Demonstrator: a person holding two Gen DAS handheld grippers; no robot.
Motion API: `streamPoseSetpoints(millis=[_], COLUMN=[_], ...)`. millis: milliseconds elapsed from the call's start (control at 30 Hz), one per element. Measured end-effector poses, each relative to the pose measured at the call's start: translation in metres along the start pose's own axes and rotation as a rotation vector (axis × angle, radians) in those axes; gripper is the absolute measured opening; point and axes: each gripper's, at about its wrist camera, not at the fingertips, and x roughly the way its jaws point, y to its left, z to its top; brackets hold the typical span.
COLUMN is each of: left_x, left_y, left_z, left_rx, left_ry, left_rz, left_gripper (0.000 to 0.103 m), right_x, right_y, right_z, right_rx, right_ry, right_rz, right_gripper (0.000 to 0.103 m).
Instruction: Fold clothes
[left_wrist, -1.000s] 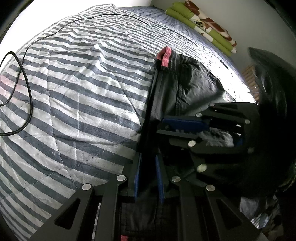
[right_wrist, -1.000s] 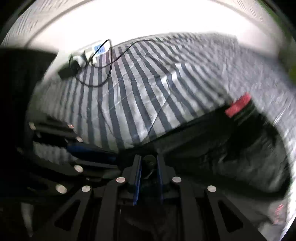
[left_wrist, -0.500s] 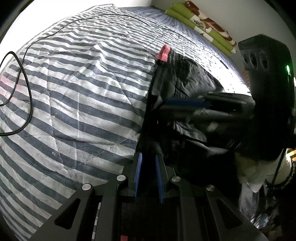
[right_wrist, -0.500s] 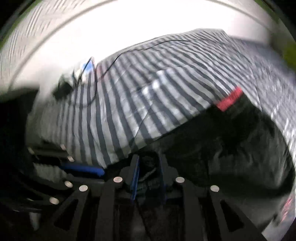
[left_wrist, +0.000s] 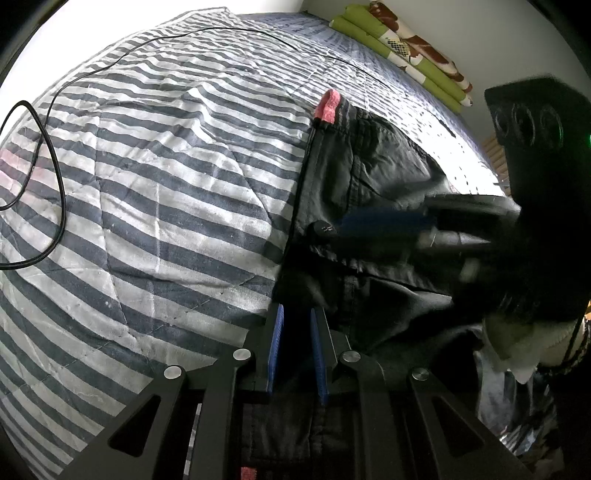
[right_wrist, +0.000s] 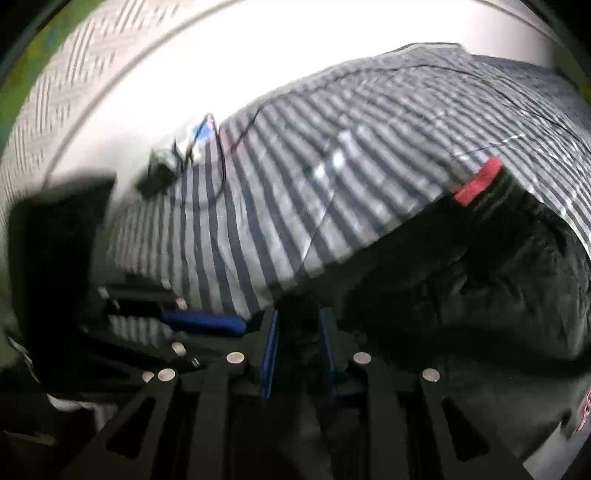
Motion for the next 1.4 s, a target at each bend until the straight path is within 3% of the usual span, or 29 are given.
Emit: streamPoseSetpoints(millis=[67,100,200,567,800,933,1400], left_x=[0.0,0.0,0.0,0.0,0.001,0.001,-0.001], left_y=[0.0,0.0,0.0,0.0,0.0,0.002,0.006], left_z=[-0.001,0.0,0.001,0.001,0.003,0.005,0.005], left_rx=[-0.001,0.001,0.0,0.001,0.001,0.004,0.0], left_ry=[-0.001,-0.001,0.0,0.0,0.001,0.002,0.003], left_rz=[0.003,0.005,0.003,0.005,0.01,0.004,0.007], left_gripper=[0.016,0.016,0.016,0.016,0.016,0.016,0.016], right_x=[-0.003,-0.001,0.012,0.026,0.044,0.043,0.041], right_y=[-0.011,-0.014,-0.009,-0.011,0.006,0.011,0.022], right_z=[0.006,0.009,0.01,0.018,0.039,0.035,0.014], right_rx=[0.066,0.079,0.062,0.069,-0.003,-0.034,-0.079], right_ry=[-0.03,-0.025,0.019,0.09,0.254,0.307,0.298], right_rz=[-0.012,-0.021,-0.034,-0.06,-0.13,-0.112,-0.132], right_gripper=[0.017,0.01,0.007,0.008,0.01,0.01,0.009])
